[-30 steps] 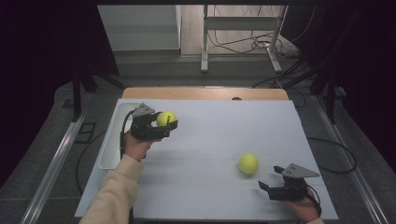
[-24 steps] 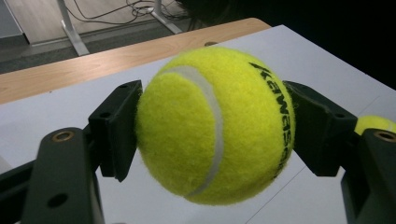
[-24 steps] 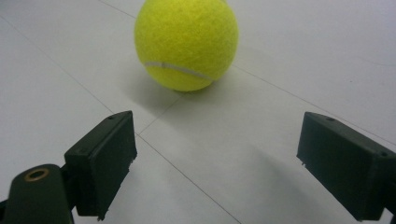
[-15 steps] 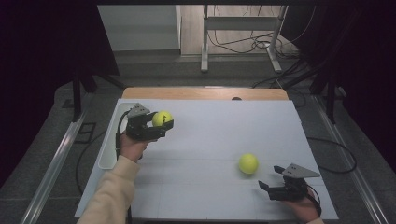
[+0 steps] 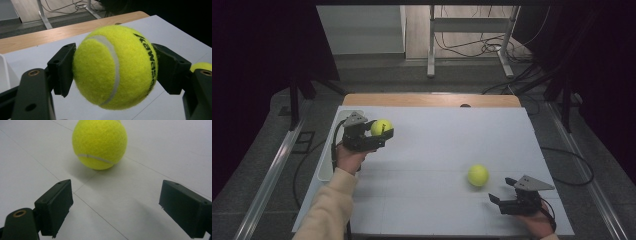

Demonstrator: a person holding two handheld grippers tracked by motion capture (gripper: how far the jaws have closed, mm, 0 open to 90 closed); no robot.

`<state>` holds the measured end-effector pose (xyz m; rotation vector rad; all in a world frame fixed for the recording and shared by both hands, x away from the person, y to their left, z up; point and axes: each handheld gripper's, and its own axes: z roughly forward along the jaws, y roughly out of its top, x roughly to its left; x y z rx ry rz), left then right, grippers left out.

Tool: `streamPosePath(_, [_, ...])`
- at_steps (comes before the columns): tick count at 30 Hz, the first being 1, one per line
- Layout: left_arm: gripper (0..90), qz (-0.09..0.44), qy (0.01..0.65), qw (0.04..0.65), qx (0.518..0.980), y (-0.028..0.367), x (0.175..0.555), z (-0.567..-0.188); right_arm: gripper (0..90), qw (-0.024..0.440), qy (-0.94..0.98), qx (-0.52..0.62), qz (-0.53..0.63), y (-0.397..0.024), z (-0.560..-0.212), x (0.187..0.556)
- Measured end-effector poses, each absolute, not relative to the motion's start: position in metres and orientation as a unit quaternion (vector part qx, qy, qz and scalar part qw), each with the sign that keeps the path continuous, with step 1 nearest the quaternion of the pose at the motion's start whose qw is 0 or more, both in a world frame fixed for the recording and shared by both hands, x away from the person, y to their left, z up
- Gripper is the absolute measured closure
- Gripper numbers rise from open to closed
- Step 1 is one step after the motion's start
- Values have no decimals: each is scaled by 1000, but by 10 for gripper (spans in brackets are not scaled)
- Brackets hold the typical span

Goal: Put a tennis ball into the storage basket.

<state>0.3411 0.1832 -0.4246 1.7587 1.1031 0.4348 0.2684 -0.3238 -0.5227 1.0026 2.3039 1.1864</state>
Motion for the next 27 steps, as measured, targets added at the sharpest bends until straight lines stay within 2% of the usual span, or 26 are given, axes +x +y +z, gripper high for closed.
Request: streamPosePath(27, [256, 185, 490, 481, 703, 223, 328, -437, 122, 182, 816, 356, 417, -323, -523, 268])
